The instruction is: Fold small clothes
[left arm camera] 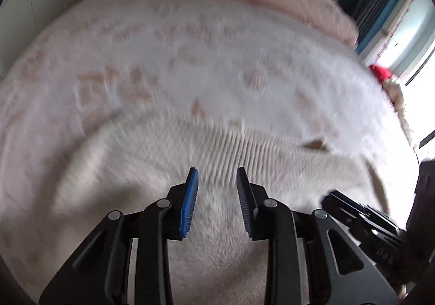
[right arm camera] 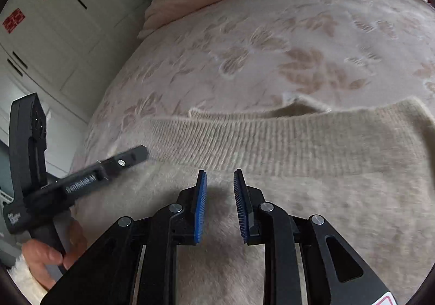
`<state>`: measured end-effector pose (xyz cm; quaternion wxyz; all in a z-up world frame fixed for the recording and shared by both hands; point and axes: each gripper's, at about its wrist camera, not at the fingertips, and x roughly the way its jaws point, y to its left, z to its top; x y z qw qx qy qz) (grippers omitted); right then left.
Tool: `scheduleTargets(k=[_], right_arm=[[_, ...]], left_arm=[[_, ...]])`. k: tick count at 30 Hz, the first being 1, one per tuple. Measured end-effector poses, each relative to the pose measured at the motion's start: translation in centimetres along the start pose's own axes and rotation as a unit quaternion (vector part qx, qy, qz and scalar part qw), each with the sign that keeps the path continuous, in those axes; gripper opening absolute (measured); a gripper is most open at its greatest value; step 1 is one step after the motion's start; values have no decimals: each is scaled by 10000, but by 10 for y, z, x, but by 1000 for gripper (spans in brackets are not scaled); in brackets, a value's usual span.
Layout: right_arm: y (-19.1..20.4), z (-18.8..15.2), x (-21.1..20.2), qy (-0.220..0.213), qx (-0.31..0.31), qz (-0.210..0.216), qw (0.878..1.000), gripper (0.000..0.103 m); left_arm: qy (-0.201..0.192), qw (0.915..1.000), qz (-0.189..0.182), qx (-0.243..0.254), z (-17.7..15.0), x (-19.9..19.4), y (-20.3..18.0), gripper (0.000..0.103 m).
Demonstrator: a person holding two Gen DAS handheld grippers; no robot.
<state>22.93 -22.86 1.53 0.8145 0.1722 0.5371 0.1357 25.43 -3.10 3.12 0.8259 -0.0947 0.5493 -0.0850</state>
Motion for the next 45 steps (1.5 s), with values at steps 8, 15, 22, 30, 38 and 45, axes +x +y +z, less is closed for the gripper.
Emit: scheduleTargets(k=[8,15,22,30,38,45], right_arm=[[-177,-5,-76,-656,1546,-1172,9788,0],[-185,-54,-173,-1168,1707,-1209,9709,46],[-167,-155,-187,-730,1975,-1129,9710,59],[-161,-183,-154,-578,2657,-226,9621,64],[-132,-150,-201,-1319,2191,-374,9660,8],[-174,-183,-155,-363,2451,-682,9664,13]], left_arm=[[-146,9998,-105,132,-15,10,62,22],[-448,9976,-461,-266,-26,-34,78,38],[-550,9926,-153,-1074,-80,-118,158,62],[-300,9748,-1058,-1939,-137,-106,167,70],[-207,9796,-778,-1843,-120,-118,151,18],[146,9841,-237,-1752,-135,-86,161,16]])
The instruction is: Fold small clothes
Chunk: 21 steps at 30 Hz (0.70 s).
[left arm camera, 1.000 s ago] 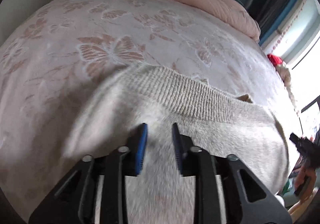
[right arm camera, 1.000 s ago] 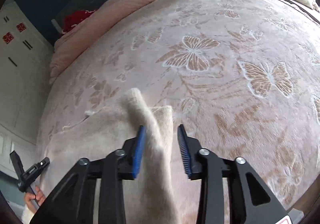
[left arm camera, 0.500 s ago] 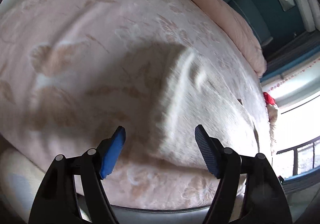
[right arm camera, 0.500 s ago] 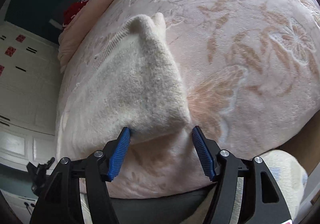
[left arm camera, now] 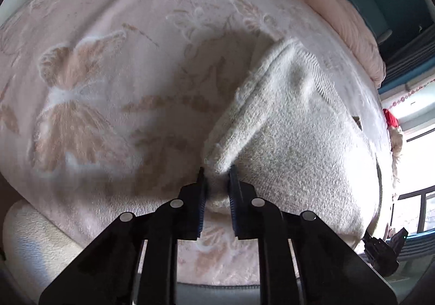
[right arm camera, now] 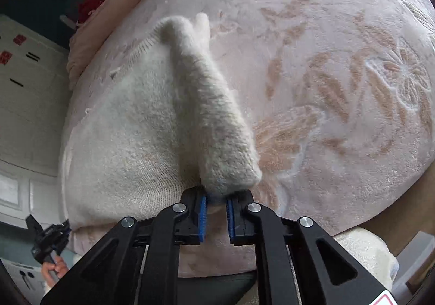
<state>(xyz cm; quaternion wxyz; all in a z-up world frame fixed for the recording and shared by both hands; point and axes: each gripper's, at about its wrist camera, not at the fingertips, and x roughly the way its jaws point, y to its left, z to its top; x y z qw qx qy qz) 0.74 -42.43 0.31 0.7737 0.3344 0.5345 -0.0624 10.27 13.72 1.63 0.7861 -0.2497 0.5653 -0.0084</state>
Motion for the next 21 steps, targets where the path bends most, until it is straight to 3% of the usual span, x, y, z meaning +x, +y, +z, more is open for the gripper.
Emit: scheduleTargets(k=[2,4,6,8,9,12,16,18,20,21], right_arm=[[6,4,-19,-173,-101,-98,9998,22],[18,10,-41,-458,-418,-590,9963,34],[37,16,-61,-897,-812,-1016,9874,34],[63,21,-72,-1138,-1090,-846,9839,34],[83,25,-69,-1140,-1256,-638,9834,34],[161,25,-23,-737,-1965,-70,9777,23],[244,-4,62,128,-2866,415,9571,21],[263,-13,98,436,-3192,293,9462,19],[254,-4,113,346,-3425,-53,9389,15],[239,12,114,227,-3379,-207,9407,10]], left_arm=[[-133,9997,33,202,2,-15,-10,17],[-365,9980,323,413,5,-36,-24,17],[-888,9909,712,720,13,-64,-43,23],[-1348,9826,739,1038,21,-83,-72,37],[-1395,9812,645,1164,28,-85,-81,41],[-1196,9781,180,1694,39,-63,-133,41],[-553,9769,153,2058,32,8,-177,41],[-162,9772,407,2076,26,48,-179,41],[68,9799,644,1886,26,75,-164,42],[2,9825,505,1791,26,73,-155,43]])
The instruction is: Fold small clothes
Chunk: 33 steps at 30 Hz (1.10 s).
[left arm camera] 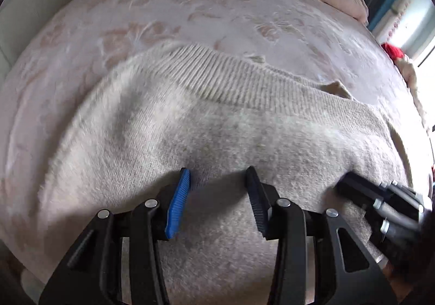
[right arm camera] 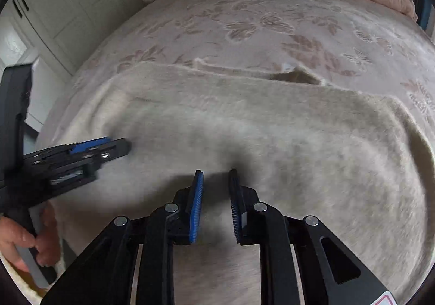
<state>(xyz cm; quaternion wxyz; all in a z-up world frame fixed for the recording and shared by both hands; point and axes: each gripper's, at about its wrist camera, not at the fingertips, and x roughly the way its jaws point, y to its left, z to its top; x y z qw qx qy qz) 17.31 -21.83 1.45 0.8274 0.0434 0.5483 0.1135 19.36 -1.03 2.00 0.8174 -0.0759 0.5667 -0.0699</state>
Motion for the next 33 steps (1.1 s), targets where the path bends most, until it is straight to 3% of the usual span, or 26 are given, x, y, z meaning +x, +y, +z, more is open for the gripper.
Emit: scheduleTargets(k=[1,3,4,6,8,9,10,11,14,16,17,18,19,20,23,25,26,27,30,33], right_arm=[[-30,3,-2,-55,236,-128,9996,0],[-99,5,-12,-140,1040,-275,9941,0],[-130,3,-19,-129,1366,-690,9881,0],[-166,-2,-36,-178,1802,-468,9824,0],[-173,1,-53,-267,1855,-720,9796,12],[-172,5,-59,-338,1749,-811,9807,29],[-173,9,-63,-449,1701,-864,9806,56],[-177,12,-63,-548,1688,-930,9797,64],[-194,22,-45,-479,1733,-1057,9780,67],[-204,27,-20,-163,1925,-1076,9753,66],[-200,30,-12,-172,1883,-1047,9764,59],[-194,33,-7,-223,1761,-944,9796,17],[-191,37,-9,-236,1757,-768,9812,8],[-189,39,-17,-397,1793,-760,9801,8],[-204,38,-47,-951,2036,-949,9698,7],[-231,24,-25,-499,2349,-1105,9644,7],[-240,16,-9,-203,2443,-974,9646,7],[-242,11,-9,-299,2442,-905,9650,8],[-232,17,-36,-547,2479,-757,9643,16],[-196,15,-78,-923,2046,-992,9694,17]], left_arm=[[-95,9999,-68,-22,-1,-2,5,43],[-113,9999,44,119,0,-4,11,43],[-120,9997,129,170,0,-4,13,43],[-101,9999,22,81,3,-8,19,41],[-267,9995,-131,-89,10,-21,25,43],[-333,9994,-76,-72,16,-21,24,49],[-391,9992,13,-47,24,-19,26,52],[-408,9991,130,-50,34,-15,28,58],[-232,9987,337,-301,57,8,43,58],[-52,9982,283,-520,67,23,55,58],[-57,9978,338,-572,71,29,58,57],[-78,9977,440,-507,73,32,57,54],[-119,9975,560,-419,75,33,55,51],[-161,9968,707,-332,76,34,53,46],[-126,9968,719,-316,75,40,58,46],[-160,9970,713,-265,74,43,60,47],[-189,9968,753,-216,73,44,59,47],[-196,9963,818,-153,73,45,56,48],[-205,9946,1016,43,74,43,46,49],[-385,9947,949,98,67,17,34,48]])
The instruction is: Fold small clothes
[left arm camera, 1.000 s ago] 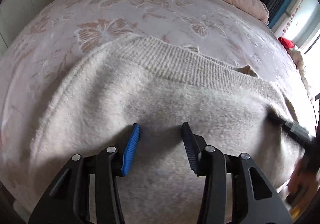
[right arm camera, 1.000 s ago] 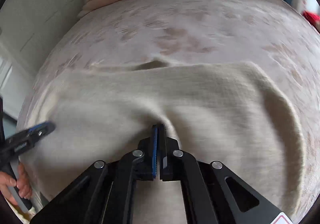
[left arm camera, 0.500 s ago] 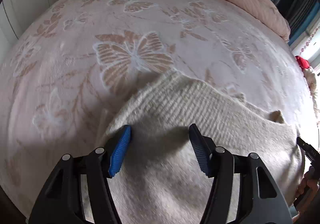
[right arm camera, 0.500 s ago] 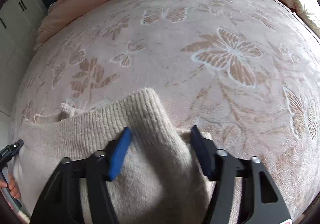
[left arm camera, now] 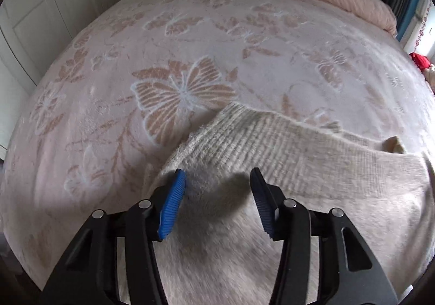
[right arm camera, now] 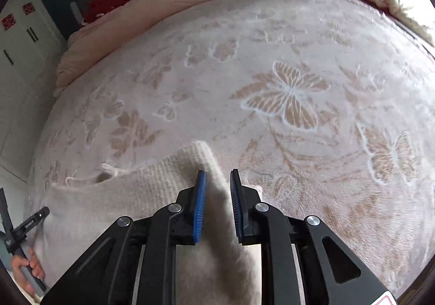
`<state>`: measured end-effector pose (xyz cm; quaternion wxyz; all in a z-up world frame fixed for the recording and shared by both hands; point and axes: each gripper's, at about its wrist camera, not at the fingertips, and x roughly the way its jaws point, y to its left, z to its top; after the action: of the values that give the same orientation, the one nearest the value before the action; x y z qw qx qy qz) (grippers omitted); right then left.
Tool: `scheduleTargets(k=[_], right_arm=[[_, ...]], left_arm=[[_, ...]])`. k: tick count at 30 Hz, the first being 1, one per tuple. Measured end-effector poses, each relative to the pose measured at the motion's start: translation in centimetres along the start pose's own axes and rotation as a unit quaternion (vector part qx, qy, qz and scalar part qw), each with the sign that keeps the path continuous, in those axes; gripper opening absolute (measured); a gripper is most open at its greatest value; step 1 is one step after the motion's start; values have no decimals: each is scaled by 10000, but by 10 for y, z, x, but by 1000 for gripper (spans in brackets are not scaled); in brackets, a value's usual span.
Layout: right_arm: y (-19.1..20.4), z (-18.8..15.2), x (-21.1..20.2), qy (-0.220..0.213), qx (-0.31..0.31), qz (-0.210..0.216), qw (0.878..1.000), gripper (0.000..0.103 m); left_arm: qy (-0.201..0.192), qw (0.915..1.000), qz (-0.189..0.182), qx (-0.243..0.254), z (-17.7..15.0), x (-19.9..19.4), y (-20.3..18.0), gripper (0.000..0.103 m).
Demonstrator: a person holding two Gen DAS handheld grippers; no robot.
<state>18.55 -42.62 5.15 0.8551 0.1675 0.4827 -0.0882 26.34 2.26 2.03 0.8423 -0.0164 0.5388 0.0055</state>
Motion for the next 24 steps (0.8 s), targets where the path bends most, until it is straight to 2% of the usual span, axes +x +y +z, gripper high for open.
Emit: scheduleTargets(k=[2,4,7,9,10,11,13,16,18,19,20,21,24], right_arm=[[16,-16,-29,-129,-141,156,9997,20],[38,-44,-47,-77,-349,357,9987,20],[70,-92,-51,264,-693,507,9960,19],[88,-124,-38,571,-1046,501,9916,19],[94,-136,-27,729,-1247,363,9888,20],[98,-146,-19,738,-1414,179,9870,20],[111,-145,-29,580,-1582,27,9857,22],[121,-135,-56,359,-1331,589,9887,21],[129,-140,-52,498,-1393,679,9867,21],[130,-145,-41,680,-1475,615,9848,21],[131,-155,-20,1040,-1552,527,9810,21],[129,-156,-13,1009,-1537,539,9815,21],[131,-134,-35,800,-1349,703,9851,20]], left_arm=[[-113,9997,-231,37,-11,-25,-6,49],[-144,9985,-532,34,-31,-51,-11,53],[-46,9964,-844,0,-63,-71,-15,58],[164,9967,-790,96,-88,-68,-19,61],[322,9970,-672,198,-101,-59,-21,61],[317,9973,-618,219,-109,-55,-22,62],[129,9979,-580,240,-114,-58,-22,63],[281,9976,-628,91,-108,-63,-20,63],[335,9975,-615,89,-109,-62,-20,64],[316,9976,-598,115,-111,-62,-21,65],[282,9979,-564,146,-113,-62,-21,66],[278,9980,-551,153,-114,-62,-21,66],[274,9975,-641,66,-115,-74,-16,66]])
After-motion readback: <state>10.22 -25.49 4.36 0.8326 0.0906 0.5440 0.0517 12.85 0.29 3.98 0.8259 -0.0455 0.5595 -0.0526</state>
